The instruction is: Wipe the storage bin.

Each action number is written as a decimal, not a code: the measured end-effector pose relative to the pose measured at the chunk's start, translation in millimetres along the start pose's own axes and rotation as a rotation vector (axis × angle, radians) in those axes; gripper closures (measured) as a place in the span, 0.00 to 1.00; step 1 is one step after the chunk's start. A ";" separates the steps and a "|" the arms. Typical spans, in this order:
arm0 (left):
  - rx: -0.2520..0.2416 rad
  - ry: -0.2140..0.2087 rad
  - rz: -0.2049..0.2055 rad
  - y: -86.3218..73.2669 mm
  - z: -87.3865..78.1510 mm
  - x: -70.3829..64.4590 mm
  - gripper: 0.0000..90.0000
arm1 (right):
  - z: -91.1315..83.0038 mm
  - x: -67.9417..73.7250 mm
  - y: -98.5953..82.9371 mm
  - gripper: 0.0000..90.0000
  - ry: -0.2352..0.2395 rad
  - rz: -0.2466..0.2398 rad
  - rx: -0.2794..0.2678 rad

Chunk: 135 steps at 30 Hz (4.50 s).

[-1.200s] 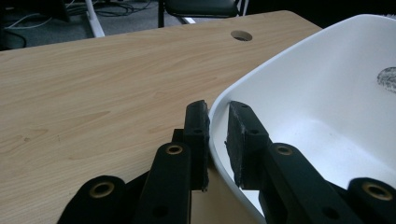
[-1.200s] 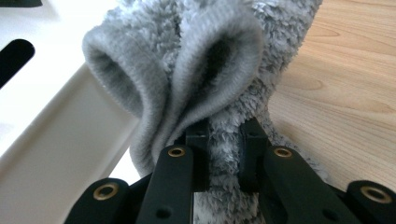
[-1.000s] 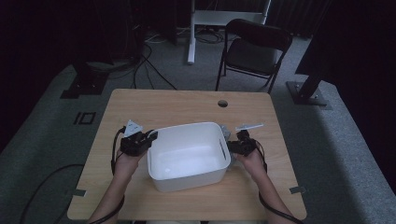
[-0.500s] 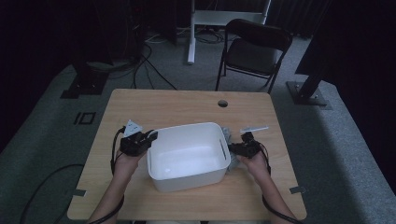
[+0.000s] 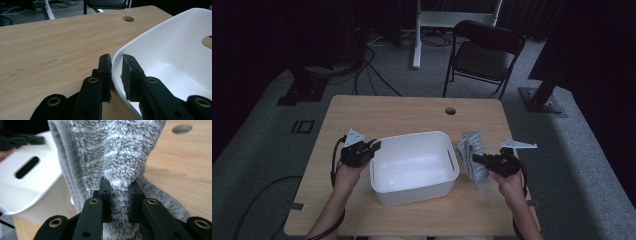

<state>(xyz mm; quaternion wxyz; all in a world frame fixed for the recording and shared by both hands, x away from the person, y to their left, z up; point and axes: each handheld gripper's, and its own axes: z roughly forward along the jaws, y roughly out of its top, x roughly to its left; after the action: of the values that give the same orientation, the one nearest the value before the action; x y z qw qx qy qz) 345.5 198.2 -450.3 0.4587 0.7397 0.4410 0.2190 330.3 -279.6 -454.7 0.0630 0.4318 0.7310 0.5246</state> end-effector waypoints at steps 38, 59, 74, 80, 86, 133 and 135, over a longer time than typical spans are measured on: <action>-0.004 0.011 0.003 0.6 2.0 -2.6 0.86 | 42.1 38.1 -35.3 0.87 0.008 -0.120 0.182; 0.006 0.002 0.012 1.5 2.2 -1.7 0.86 | 59.4 16.1 -12.2 0.87 0.075 -0.033 0.147; 0.009 0.011 0.013 1.9 2.8 -2.6 0.86 | 96.8 3.1 -24.4 0.88 -0.024 -0.026 0.270; 0.006 0.000 0.010 1.4 2.4 -1.3 0.86 | 99.2 -4.1 -27.2 0.87 -0.006 0.010 0.272; 0.013 -0.008 0.017 2.1 2.7 -1.0 0.86 | 83.5 -3.5 -5.8 0.87 0.042 0.035 0.152; 0.031 -0.001 0.029 4.7 6.4 -7.2 0.86 | 93.8 -10.2 28.3 0.88 0.019 0.002 0.112; 0.029 0.000 0.027 4.6 6.4 -7.3 0.86 | 97.9 -12.1 25.4 0.88 0.015 0.007 0.126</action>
<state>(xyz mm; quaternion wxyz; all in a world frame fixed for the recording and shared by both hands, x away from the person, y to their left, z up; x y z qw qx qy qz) 348.5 188.0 -448.8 0.4448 0.7522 0.4343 0.2186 405.5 -216.3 -481.5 0.0282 0.4335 0.7614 0.4812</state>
